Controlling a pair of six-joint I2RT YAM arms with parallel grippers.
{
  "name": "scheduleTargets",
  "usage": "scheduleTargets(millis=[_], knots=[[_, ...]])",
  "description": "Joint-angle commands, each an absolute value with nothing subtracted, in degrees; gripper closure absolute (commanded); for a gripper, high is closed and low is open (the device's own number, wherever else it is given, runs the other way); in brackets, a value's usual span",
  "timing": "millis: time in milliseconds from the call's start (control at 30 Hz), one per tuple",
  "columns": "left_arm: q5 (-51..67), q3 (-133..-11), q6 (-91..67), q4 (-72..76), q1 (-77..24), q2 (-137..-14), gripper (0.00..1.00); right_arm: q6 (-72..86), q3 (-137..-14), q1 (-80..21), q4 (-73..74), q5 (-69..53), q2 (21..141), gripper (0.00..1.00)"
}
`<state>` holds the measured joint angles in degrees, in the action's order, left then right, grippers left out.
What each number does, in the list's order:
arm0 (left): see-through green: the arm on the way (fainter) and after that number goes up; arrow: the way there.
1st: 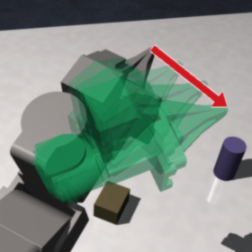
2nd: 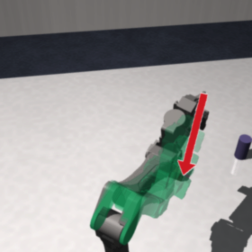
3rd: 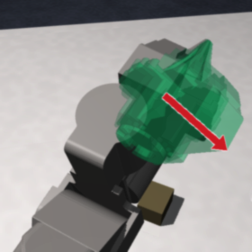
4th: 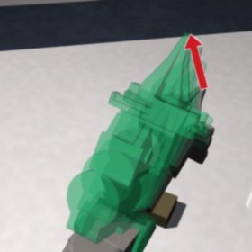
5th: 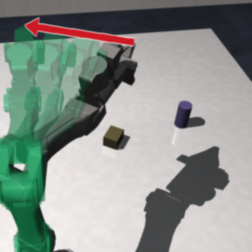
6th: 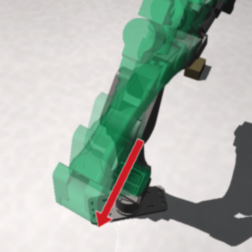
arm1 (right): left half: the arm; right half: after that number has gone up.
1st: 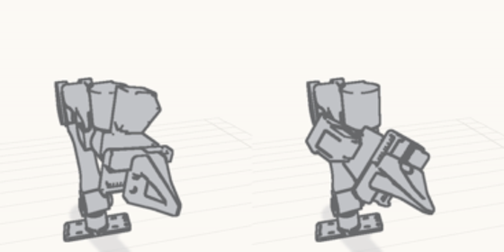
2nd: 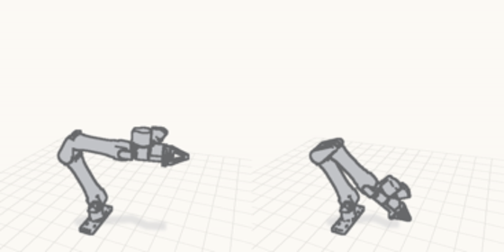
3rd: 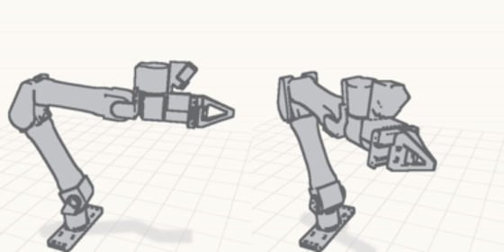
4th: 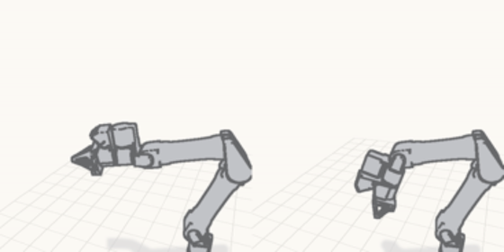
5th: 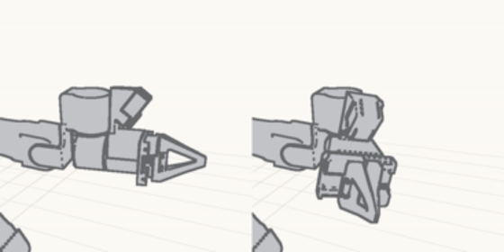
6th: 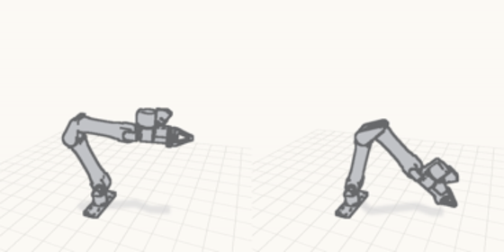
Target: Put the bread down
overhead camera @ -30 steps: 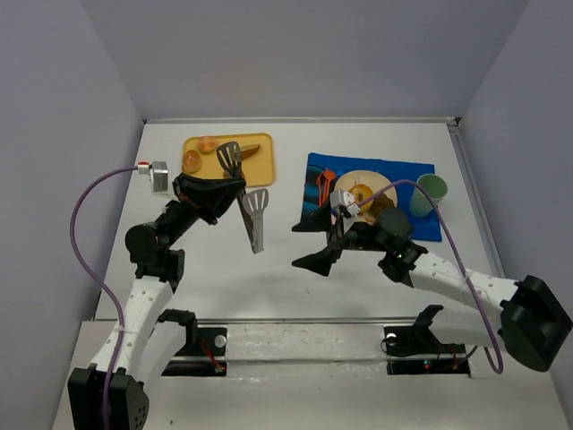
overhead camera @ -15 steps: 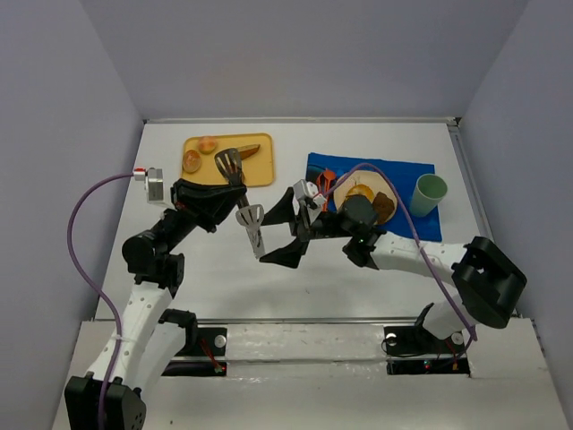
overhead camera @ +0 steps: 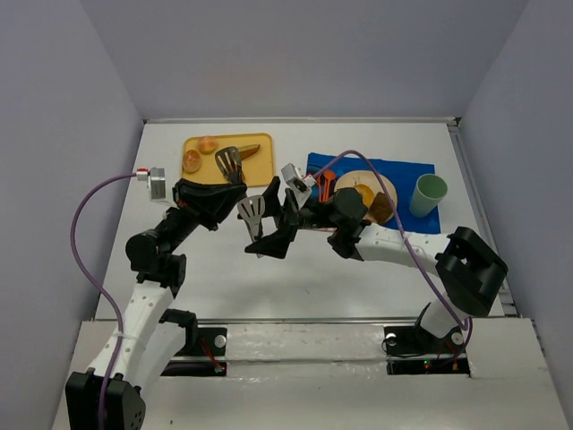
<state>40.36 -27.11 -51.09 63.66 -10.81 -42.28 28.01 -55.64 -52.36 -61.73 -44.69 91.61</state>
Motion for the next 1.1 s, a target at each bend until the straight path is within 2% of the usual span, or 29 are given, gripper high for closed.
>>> scheduleTargets(millis=[0,100,533,567,667,733,800,900,1000,1067], knots=[[39.99,-26.89,-50.36,68.2,-11.07,-41.4,0.94,31.46,-58.53,-53.0,-66.62,-42.54,91.32,0.06],[39.9,-26.72,-50.19,68.2,-11.16,-41.31,0.94,31.99,-59.5,-53.0,-65.39,-43.15,91.84,0.08],[38.41,-26.63,-51.06,66.72,-11.16,-40.52,0.94,33.75,-60.03,-53.0,-62.31,-43.6,92.55,0.32],[38.15,-26.8,-51.24,65.58,-11.25,-40.52,0.92,33.92,-59.86,-53.0,-62.49,-43.33,92.37,0.35],[38.14,-27.77,-51.15,62.49,-11.16,-40.61,0.68,34.8,-59.5,-53.0,-62.93,-43.07,91.5,0.39],[38.41,-27.95,-51.15,62.05,-11.16,-40.43,0.6,35.33,-59.68,-53.0,-61.97,-42.54,91.06,0.41],[38.84,-28.04,-51.24,61.61,-11.16,-39.91,0.56,36.38,-59.42,-53.0,-60.82,-40.88,90.36,0.5],[39.2,-28.39,-51.33,60.48,-11.16,-39.64,0.51,36.65,-58.54,-53.0,-62.49,-40.26,89.56,0.5],[39.46,-28.74,-50.98,58.72,-11.16,-38.94,0.41,37.18,-57.31,-53.0,-63.81,-38.68,87.72,0.5],[39.38,-28.65,-50.98,58.01,-11.16,-38.58,0.39,37.79,-56.7,-52.48,-63.9,-36.23,86.75,0.51]])
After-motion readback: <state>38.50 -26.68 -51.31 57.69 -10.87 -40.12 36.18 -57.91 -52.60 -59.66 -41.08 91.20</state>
